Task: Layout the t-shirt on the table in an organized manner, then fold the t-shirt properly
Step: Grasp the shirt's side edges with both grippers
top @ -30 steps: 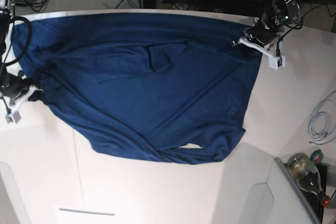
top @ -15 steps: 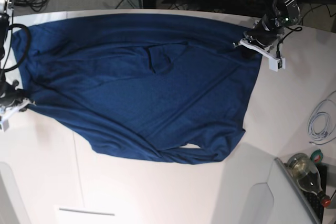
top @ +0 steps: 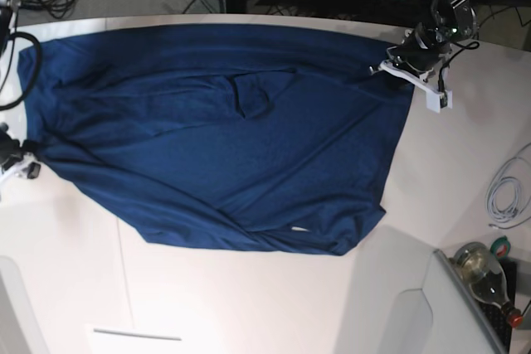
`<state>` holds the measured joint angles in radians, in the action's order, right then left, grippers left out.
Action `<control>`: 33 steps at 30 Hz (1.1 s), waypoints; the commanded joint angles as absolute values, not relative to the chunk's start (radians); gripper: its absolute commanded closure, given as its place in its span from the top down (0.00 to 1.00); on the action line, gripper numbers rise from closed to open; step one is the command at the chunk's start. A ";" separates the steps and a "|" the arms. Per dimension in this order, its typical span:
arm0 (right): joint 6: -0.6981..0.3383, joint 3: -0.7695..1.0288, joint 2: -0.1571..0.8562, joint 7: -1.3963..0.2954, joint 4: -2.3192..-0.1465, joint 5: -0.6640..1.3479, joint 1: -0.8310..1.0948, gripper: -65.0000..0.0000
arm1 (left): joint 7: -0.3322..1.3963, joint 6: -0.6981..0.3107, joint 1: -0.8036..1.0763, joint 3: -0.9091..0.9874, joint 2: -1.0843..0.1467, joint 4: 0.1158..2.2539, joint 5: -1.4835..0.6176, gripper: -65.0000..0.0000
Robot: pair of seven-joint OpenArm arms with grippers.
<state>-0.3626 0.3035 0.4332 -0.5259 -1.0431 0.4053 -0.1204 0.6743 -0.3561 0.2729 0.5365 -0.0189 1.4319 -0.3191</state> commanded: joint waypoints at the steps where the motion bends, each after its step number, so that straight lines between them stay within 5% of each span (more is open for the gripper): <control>1: -0.404 0.298 0.455 -0.519 -1.119 0.401 -0.104 0.45 | 0.661 -0.358 0.272 0.539 -0.028 1.481 -0.332 0.00; 8: -0.440 0.130 0.418 -0.572 -1.244 0.091 -0.062 0.42 | 0.664 -0.358 0.274 0.542 -0.030 1.527 -0.326 0.00; 19: -0.541 0.124 0.398 -0.568 -1.152 0.067 -0.114 0.47 | 0.661 -0.358 0.274 0.544 -0.031 1.466 -0.325 0.00; 28: -0.544 0.128 0.400 -0.567 -1.021 0.067 -0.188 0.03 | 0.659 -0.358 0.274 0.545 -0.033 1.458 -0.325 0.00; 33: -0.544 0.133 0.404 -0.565 -1.021 0.068 -0.220 0.00 | 0.657 -0.358 0.268 0.545 -0.036 1.405 -0.325 0.00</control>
